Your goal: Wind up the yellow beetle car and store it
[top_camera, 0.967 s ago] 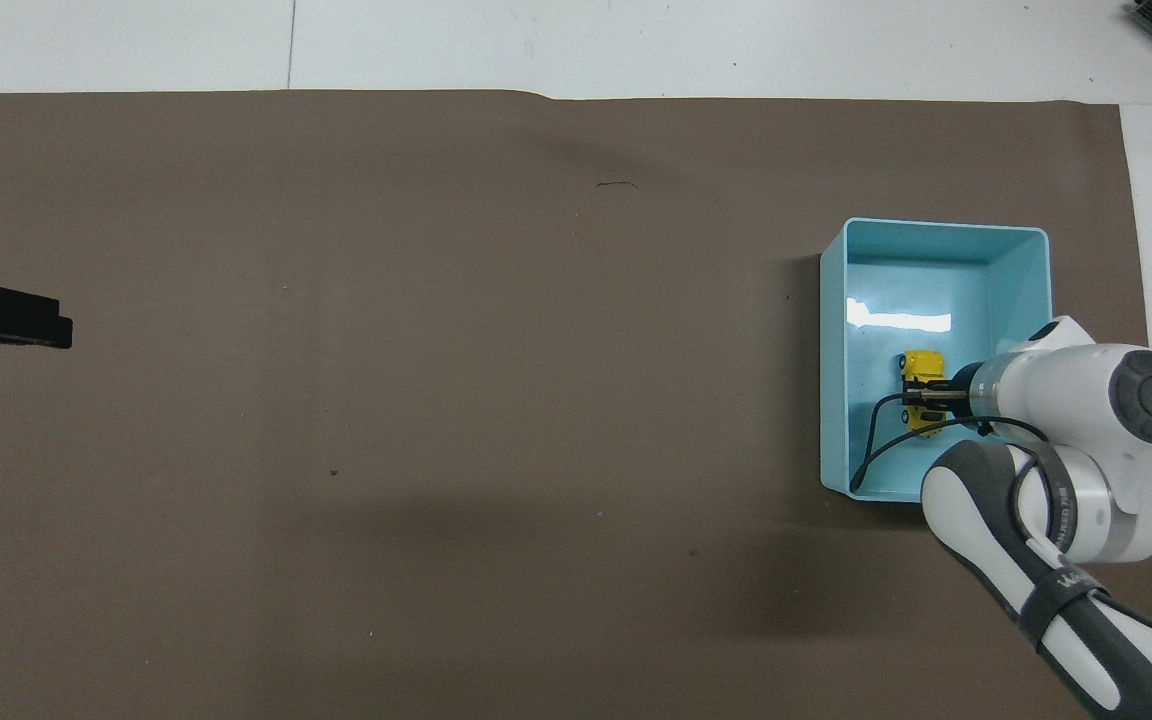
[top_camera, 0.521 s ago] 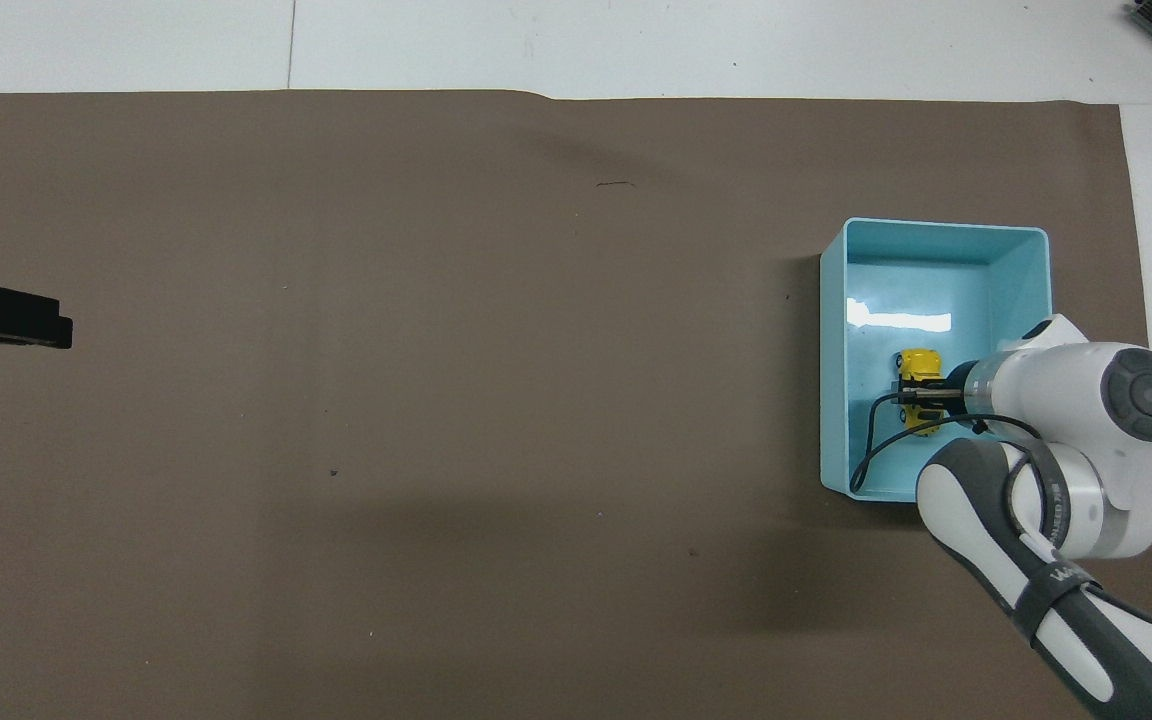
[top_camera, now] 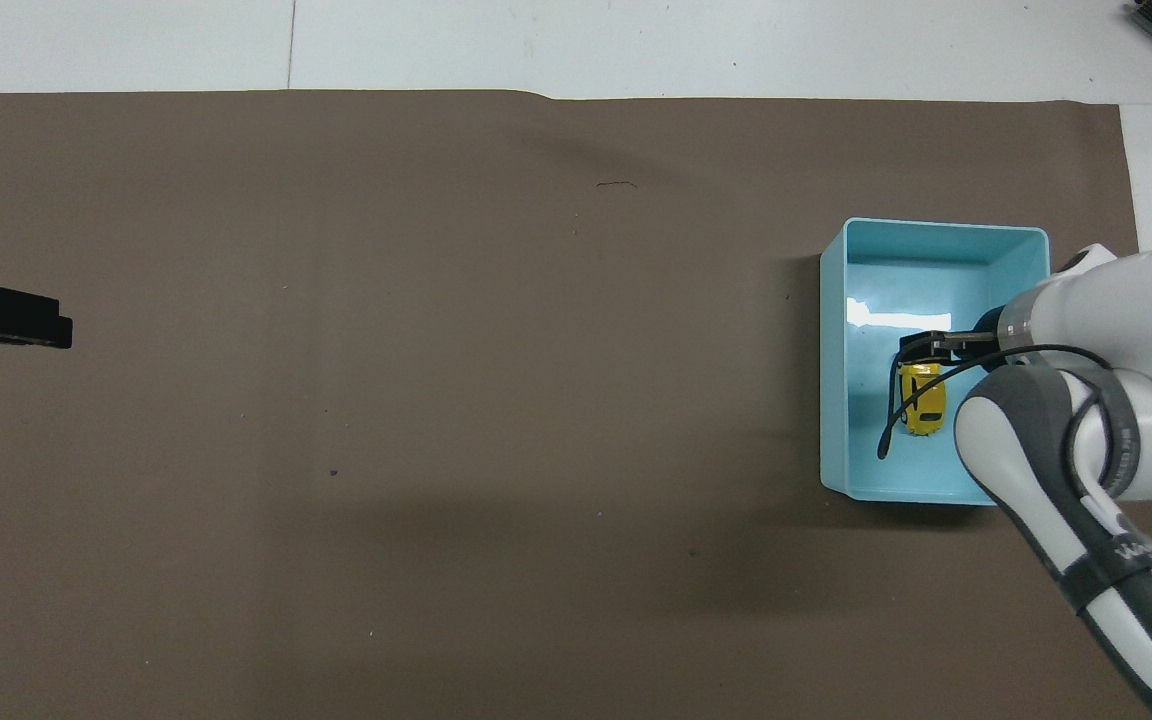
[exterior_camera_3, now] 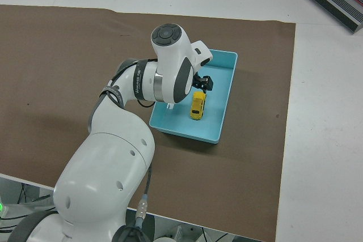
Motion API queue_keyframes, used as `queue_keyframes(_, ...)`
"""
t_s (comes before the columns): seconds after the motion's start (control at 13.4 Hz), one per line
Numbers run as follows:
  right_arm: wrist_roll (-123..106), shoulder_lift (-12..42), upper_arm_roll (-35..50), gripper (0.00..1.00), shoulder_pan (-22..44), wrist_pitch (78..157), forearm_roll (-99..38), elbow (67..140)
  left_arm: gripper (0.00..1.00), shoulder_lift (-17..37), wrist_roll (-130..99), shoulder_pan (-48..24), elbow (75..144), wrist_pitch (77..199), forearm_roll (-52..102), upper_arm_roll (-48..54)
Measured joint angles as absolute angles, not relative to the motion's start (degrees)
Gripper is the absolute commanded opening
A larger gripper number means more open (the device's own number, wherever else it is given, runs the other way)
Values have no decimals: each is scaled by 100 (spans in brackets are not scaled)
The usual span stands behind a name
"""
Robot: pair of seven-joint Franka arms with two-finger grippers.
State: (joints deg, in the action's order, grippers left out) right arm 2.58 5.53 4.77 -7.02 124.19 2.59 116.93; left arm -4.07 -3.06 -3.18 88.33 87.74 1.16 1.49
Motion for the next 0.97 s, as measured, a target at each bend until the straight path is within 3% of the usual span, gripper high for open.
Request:
queue_keyframes(0.37,784,522,479,100,-692,11124,249,10577,100,-407,-306,-318,8833,8774,116,149)
queue_keyframes(0.97,1161,235,482,100,-551,10094,249,9850,100,-407,-306,-318,8833,8774,116,149)
